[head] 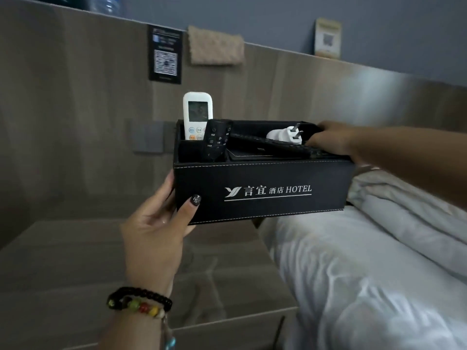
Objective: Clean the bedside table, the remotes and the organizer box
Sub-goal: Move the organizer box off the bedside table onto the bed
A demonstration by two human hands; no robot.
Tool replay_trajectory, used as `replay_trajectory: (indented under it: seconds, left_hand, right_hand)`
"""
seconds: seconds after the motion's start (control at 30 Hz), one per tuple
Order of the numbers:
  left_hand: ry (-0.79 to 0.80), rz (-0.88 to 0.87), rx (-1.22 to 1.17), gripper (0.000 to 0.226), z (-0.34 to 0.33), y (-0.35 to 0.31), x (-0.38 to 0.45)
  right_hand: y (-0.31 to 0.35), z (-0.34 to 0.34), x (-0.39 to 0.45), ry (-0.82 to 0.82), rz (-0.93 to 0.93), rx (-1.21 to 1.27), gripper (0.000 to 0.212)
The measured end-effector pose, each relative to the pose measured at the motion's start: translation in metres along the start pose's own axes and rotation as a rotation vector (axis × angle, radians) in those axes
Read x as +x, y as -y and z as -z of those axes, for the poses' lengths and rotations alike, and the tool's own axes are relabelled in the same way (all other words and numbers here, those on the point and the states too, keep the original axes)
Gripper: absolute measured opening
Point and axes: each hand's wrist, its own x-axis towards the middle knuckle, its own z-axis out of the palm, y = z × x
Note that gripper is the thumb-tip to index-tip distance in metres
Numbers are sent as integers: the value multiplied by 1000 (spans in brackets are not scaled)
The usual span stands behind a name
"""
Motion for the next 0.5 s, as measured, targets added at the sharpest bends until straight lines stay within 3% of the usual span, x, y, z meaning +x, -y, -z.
replay_trajectory:
  seconds: [0.13, 0.33, 0.43, 0.5]
  left_hand:
    - [62, 127, -45, 50, -65, 29, -30]
    - [-16, 284, -81, 38, -148, 87, -61]
    - [-15, 349, -36, 32, -178, 135, -69]
    - [16, 372, 65, 16, -194, 170, -72]
  right_hand:
    - [-66, 54, -8, -66, -68, -52, 31]
    - [-163, 99, -10, -159, -233, 1, 31]
    - [-202, 100, -7, -251, -344, -3, 56]
    - [-234, 97, -3, -321, -417, -12, 68]
